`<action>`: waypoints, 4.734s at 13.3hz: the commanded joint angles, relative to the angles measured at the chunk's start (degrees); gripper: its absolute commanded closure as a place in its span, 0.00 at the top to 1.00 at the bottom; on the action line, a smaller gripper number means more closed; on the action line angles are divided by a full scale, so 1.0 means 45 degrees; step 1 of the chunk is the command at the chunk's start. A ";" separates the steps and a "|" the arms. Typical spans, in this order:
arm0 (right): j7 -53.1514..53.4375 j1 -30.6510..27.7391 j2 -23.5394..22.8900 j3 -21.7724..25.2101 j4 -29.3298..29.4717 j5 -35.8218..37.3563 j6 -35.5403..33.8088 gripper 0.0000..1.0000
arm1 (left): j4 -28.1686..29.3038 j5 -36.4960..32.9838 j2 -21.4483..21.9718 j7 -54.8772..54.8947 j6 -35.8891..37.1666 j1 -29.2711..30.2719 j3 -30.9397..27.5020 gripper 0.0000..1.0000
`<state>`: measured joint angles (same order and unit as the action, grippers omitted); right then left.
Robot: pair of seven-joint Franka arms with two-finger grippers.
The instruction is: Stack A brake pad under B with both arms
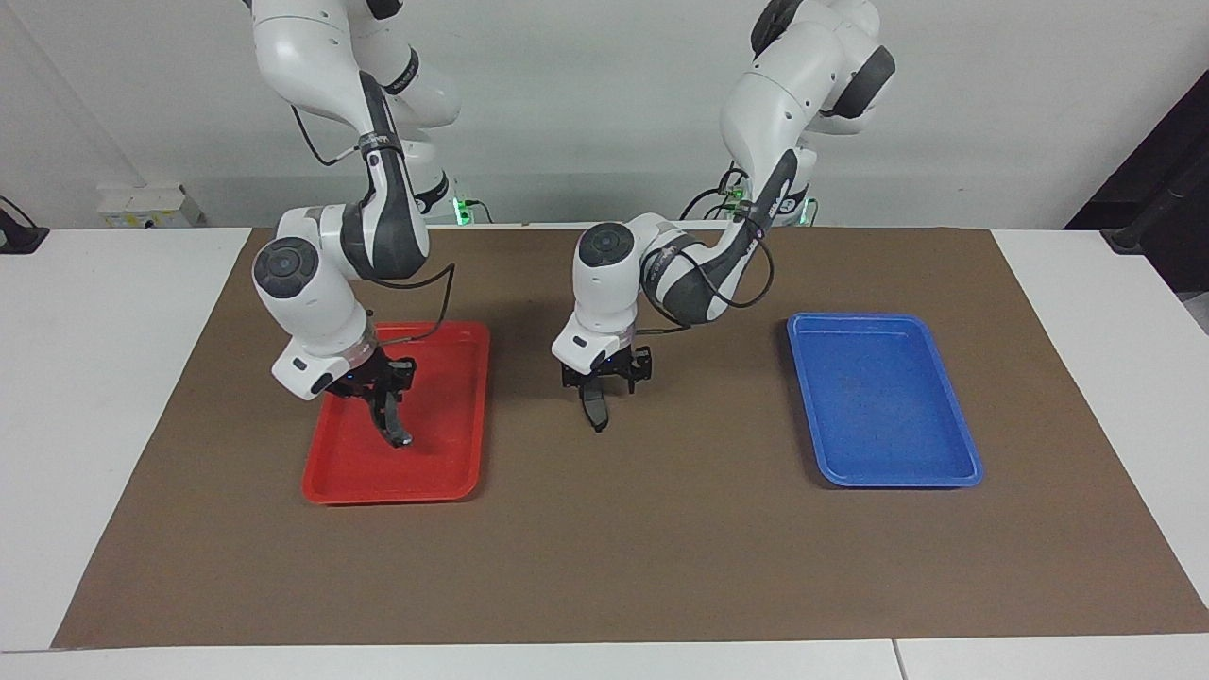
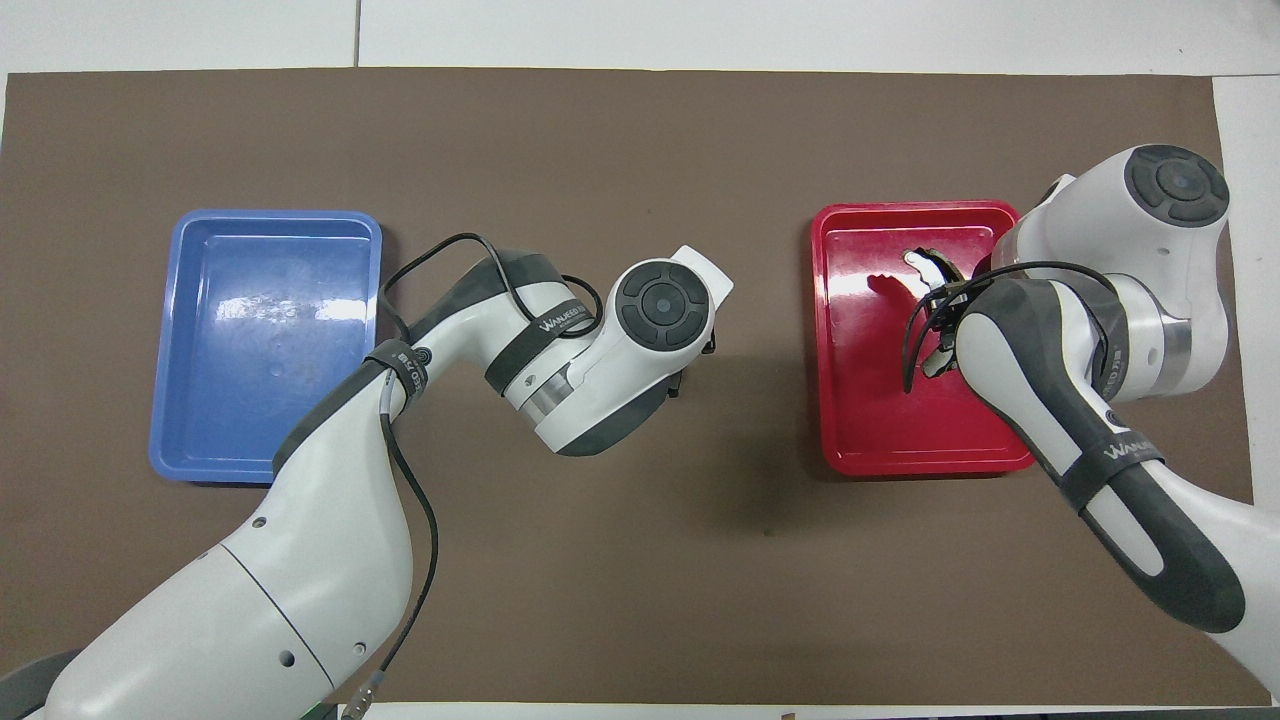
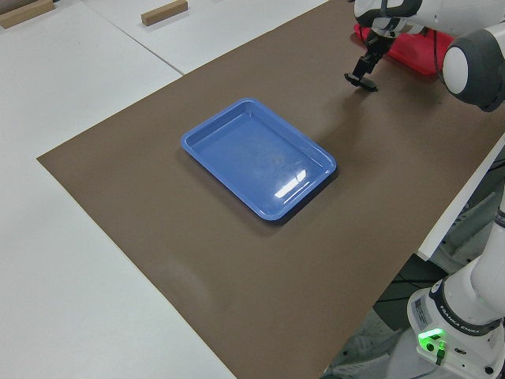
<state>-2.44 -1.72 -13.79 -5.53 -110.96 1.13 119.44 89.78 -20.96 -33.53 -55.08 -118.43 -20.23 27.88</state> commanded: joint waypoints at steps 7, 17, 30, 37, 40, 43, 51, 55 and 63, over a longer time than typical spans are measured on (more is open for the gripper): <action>0.2977 0.0655 -0.0020 -0.1853 0.1550 -0.0018 -0.1543 0.00 | -0.0754 0.3324 0.4163 0.5998 0.5005 0.1097 -0.2417 1.00; 0.8531 0.2609 -0.2577 -0.4279 0.3018 0.1623 0.0210 0.00 | 0.0224 0.4557 0.7547 1.2171 0.7409 0.2618 -0.6424 1.00; 0.7576 0.2668 -0.3224 -0.4259 0.2471 0.2189 0.1387 0.00 | 0.0478 0.4677 0.8075 1.2181 0.6649 0.3071 -0.5921 1.00; 0.7281 0.2570 -0.3204 -0.4259 0.2353 0.2170 0.1483 0.00 | 0.0789 0.4677 0.7939 1.2181 0.6650 0.3089 -0.6038 1.00; 0.7281 0.2570 -0.3185 -0.4259 0.2216 0.2189 0.1601 0.00 | 0.0829 0.4677 0.7958 1.2356 0.6669 0.3070 -0.6077 1.00; 0.7281 0.2492 -0.3165 -0.4259 0.2079 0.2170 0.1699 0.01 | 0.0946 0.4677 0.7978 1.2474 0.6649 0.3070 -0.6097 1.00; 0.7300 0.2492 -0.3165 -0.4259 0.1786 0.2170 0.1836 0.18 | 0.0966 0.4677 0.7978 1.2474 0.6649 0.3070 -0.6097 1.00; 0.7300 0.2511 -0.3145 -0.4259 0.1786 0.2170 0.1738 0.73 | 0.0966 0.4697 0.7978 1.2474 0.6649 0.3070 -0.6097 1.00; 0.7107 0.1636 -0.0671 -0.4084 0.2196 0.2072 -0.0559 1.00 | 0.1064 0.4697 0.7997 1.2474 0.6591 0.3070 -0.6097 1.00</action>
<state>31.33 8.43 -21.88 -23.89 -100.18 10.22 121.08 92.79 -0.55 1.39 0.16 -87.29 -6.41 0.86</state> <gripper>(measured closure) 0.000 0.000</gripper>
